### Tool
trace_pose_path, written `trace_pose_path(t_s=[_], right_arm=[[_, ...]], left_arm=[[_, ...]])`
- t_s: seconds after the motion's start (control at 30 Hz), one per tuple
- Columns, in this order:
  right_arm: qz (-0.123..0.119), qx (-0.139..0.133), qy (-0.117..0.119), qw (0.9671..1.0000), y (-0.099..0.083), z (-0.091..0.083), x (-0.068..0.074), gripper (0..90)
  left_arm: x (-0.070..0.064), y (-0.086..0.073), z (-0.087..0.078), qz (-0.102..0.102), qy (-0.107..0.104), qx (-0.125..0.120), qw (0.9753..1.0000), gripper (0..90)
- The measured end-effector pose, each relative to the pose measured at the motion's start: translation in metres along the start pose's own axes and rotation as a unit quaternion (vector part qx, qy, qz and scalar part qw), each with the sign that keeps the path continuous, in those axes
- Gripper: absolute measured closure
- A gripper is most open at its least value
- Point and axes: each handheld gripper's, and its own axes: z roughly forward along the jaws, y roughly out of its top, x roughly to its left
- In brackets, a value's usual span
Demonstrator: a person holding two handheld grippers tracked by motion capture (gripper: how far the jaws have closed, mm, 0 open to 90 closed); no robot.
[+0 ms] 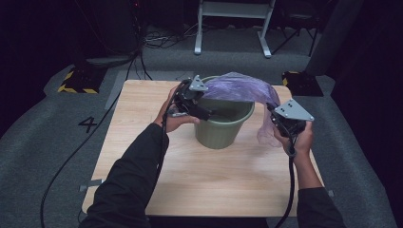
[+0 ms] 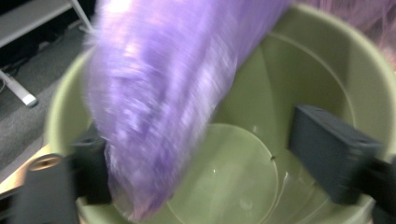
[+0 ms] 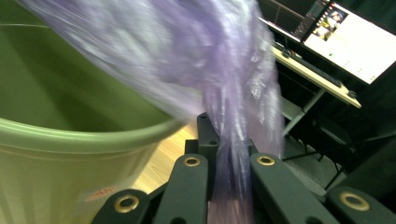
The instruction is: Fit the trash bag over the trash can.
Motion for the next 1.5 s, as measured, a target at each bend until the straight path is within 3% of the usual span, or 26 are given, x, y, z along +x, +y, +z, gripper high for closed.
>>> trace_pose_path(t_s=[0.13,0.27,0.5,0.73,0.8,0.9,1.1,1.17,1.23,1.3,1.4,1.5], right_arm=[[0.005,0.012,-0.015,0.9998,-0.005,-0.001,-0.008,89.3],[0.006,0.017,-0.019,0.9996,-0.007,0.001,-0.011,89.2],[-0.026,0.012,-0.023,0.9993,0.003,0.004,0.000,88.7],[-0.037,-0.013,-0.001,0.9992,0.013,0.003,0.009,88.3],[-0.038,-0.018,-0.001,0.9991,0.016,0.001,0.011,88.3],[-0.037,-0.027,0.003,0.9990,0.019,-0.001,0.012,88.2],[-0.044,-0.040,0.018,0.9981,0.026,-0.002,0.015,88.1],[-0.049,-0.040,0.025,0.9977,0.026,-0.002,0.016,88.0],[-0.055,-0.038,0.032,0.9973,0.026,-0.002,0.017,88.4],[-0.063,-0.034,0.034,0.9969,0.026,-0.002,0.019,88.6],[-0.072,-0.030,0.037,0.9963,0.027,-0.003,0.020,88.7],[-0.080,-0.025,0.032,0.9959,0.028,-0.003,0.021,88.5]], left_arm=[[0.007,-0.003,-0.017,0.004,0.025,-0.010,0.9996,15.1],[0.011,-0.004,-0.029,0.012,0.014,-0.036,0.9992,15.4],[-0.009,0.015,-0.017,0.039,0.001,-0.047,0.9982,21.7],[-0.019,0.034,0.003,0.049,-0.009,-0.048,0.9976,59.4],[-0.021,0.037,0.011,0.064,-0.015,-0.029,0.9974,68.6],[-0.024,0.037,0.022,0.072,-0.019,-0.007,0.9972,74.4],[-0.025,0.035,0.035,0.068,-0.026,0.032,0.9969,67.1],[-0.023,0.035,0.033,0.056,-0.017,0.030,0.9978,53.6],[-0.020,0.035,0.027,0.047,-0.008,0.015,0.9988,37.8],[-0.019,0.034,0.015,0.047,0.010,-0.022,0.9986,26.9],[-0.020,0.036,0.002,0.051,0.011,-0.058,0.9970,22.8],[-0.021,0.039,-0.007,0.054,0.010,-0.077,0.9955,21.3]])
